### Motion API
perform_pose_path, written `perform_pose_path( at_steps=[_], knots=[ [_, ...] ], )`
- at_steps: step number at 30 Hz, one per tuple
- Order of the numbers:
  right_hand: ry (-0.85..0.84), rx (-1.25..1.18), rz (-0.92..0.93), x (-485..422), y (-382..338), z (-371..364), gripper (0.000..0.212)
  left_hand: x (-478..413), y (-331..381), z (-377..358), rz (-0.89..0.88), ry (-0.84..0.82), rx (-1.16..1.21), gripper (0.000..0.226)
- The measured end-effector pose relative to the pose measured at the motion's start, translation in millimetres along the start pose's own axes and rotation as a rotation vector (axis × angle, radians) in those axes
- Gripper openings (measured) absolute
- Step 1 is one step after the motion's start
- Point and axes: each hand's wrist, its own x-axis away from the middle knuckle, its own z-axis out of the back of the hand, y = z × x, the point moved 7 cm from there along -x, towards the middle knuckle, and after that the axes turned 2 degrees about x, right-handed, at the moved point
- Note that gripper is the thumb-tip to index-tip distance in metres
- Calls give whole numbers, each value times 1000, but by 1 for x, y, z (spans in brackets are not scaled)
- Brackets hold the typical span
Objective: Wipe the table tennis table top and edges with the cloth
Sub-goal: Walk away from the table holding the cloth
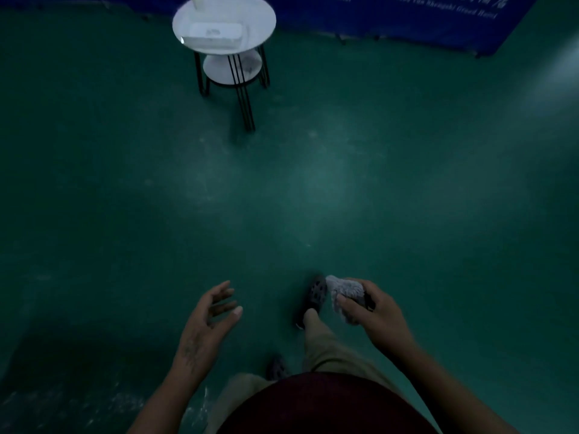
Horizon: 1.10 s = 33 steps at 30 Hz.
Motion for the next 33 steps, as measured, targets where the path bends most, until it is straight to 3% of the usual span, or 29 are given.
perform_pose_path(
  at_steps=[13, 22, 33],
  knots=[
    [-167, 14, 1, -238, -97, 28, 22, -174, 115, -17, 22, 127, 6, 53],
    [-186, 66, -15, -371, -153, 3, 21, -296, 174, 26, 25, 224, 45, 47],
    [-128, 30, -42, -505, -252, -79, 23, -496, 240, 91, 48, 99, 60, 45]
  ],
)
